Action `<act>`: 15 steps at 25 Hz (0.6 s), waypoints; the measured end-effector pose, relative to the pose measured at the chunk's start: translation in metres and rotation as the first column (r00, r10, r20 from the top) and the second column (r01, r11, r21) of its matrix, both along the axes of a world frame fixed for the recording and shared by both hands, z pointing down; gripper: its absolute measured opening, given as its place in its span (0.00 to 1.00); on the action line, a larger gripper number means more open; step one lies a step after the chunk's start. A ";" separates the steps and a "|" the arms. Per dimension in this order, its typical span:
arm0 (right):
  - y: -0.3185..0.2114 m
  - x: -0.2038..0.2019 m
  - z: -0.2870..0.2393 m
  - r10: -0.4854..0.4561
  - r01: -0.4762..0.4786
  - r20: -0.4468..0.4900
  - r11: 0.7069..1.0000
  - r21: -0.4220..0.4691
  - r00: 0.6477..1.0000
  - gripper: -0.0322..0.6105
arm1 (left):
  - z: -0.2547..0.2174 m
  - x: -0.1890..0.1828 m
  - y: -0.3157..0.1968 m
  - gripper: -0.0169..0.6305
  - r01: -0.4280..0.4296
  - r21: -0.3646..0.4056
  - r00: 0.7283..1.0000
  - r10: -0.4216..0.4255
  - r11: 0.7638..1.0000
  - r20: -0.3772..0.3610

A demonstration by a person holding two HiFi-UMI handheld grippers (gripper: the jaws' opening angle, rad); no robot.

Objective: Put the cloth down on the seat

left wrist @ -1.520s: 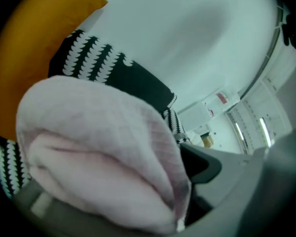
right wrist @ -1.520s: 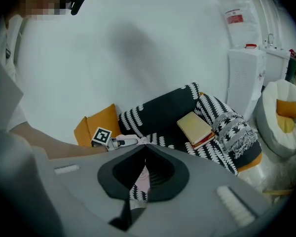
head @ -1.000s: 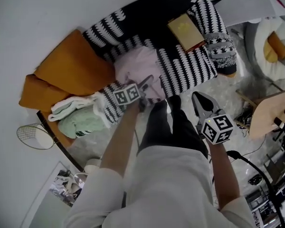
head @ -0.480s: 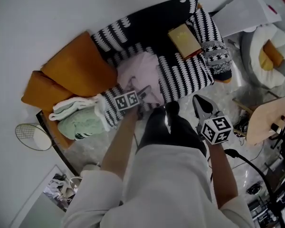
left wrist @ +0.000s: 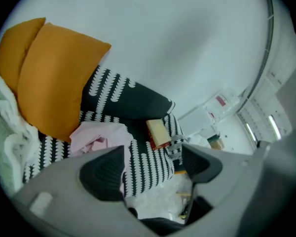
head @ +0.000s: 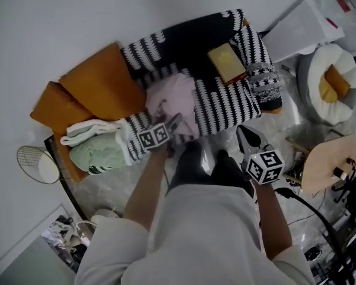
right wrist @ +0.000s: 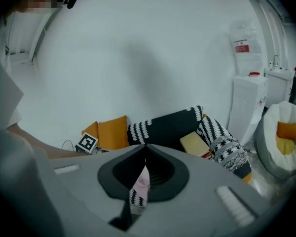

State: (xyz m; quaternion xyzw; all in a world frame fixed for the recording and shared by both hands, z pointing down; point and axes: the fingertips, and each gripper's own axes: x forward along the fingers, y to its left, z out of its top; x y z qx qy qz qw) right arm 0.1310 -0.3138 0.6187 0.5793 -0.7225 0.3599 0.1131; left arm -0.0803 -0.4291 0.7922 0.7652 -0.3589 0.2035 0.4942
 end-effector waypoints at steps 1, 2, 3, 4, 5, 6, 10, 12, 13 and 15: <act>0.004 0.004 0.000 -0.007 0.007 0.002 1.000 0.002 1.000 0.06 | -0.005 0.001 0.005 0.57 0.014 0.009 1.000 -0.014 1.000 -0.001; 0.009 0.008 -0.001 -0.016 0.016 0.003 1.000 0.005 1.000 0.06 | -0.009 0.003 0.010 0.55 0.027 0.020 1.000 -0.027 0.999 -0.001; 0.014 0.012 -0.002 -0.026 0.026 0.004 1.000 0.008 1.000 0.05 | -0.014 0.005 0.016 0.53 0.037 0.030 0.999 -0.037 0.999 -0.001; 0.022 0.015 -0.003 -0.038 0.038 0.006 0.999 0.012 0.999 0.06 | -0.018 0.007 0.024 0.52 0.045 0.040 0.999 -0.045 0.998 0.001; 0.030 0.018 -0.003 -0.050 0.050 0.007 0.999 0.015 0.999 0.05 | -0.023 0.008 0.033 0.52 0.054 0.049 0.999 -0.054 0.997 0.002; 0.038 0.020 -0.004 -0.064 0.064 0.008 0.998 0.017 0.998 0.06 | -0.027 0.010 0.042 0.51 0.063 0.057 0.998 -0.063 0.996 0.004; 0.068 0.030 -0.008 -0.110 0.110 0.003 0.994 0.022 0.994 0.06 | -0.048 0.016 0.075 0.43 0.104 0.100 0.995 -0.103 0.990 -0.009; 0.084 0.033 -0.013 -0.123 0.122 0.006 0.992 0.031 0.992 0.06 | -0.063 0.022 0.092 0.42 0.120 0.120 0.993 -0.117 0.985 -0.034; 0.092 0.034 -0.016 -0.129 0.129 0.009 0.991 0.036 0.992 0.06 | -0.070 0.024 0.102 0.42 0.126 0.129 0.992 -0.122 0.984 -0.044; 0.109 0.034 -0.021 -0.145 0.144 0.014 0.988 0.046 0.989 0.06 | -0.086 0.028 0.121 0.39 0.138 0.152 0.990 -0.131 0.979 -0.056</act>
